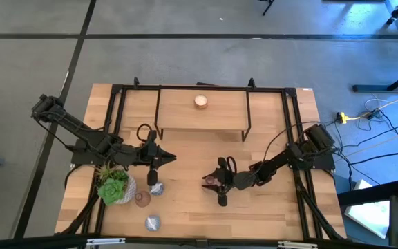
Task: Pick & Place candle stick holders
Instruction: Put the right pink glass candle holder on the shelf
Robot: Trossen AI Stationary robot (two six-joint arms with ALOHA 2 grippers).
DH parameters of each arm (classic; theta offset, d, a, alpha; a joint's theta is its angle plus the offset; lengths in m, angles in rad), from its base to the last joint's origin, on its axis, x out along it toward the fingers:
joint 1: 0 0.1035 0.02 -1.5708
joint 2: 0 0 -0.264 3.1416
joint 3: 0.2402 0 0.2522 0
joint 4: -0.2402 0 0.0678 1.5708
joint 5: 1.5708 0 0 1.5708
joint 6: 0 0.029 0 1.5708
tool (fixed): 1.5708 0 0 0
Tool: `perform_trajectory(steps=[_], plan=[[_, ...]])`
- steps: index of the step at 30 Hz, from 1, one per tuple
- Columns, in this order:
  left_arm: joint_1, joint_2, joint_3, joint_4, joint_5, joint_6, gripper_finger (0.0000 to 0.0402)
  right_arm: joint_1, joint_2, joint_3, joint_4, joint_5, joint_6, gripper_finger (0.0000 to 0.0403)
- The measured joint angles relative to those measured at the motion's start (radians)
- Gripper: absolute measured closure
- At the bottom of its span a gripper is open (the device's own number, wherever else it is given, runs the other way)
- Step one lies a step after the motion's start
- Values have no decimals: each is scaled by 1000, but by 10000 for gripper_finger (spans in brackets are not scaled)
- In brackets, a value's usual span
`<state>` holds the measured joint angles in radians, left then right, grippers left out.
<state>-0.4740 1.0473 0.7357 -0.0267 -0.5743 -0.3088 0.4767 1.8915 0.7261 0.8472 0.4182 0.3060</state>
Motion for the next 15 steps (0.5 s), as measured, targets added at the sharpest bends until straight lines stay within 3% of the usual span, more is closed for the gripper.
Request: perform_trajectory(steps=[15], plan=[[0, 0, 0, 0, 0, 8, 371, -52, -1, 2, 127, 9, -78, 265]])
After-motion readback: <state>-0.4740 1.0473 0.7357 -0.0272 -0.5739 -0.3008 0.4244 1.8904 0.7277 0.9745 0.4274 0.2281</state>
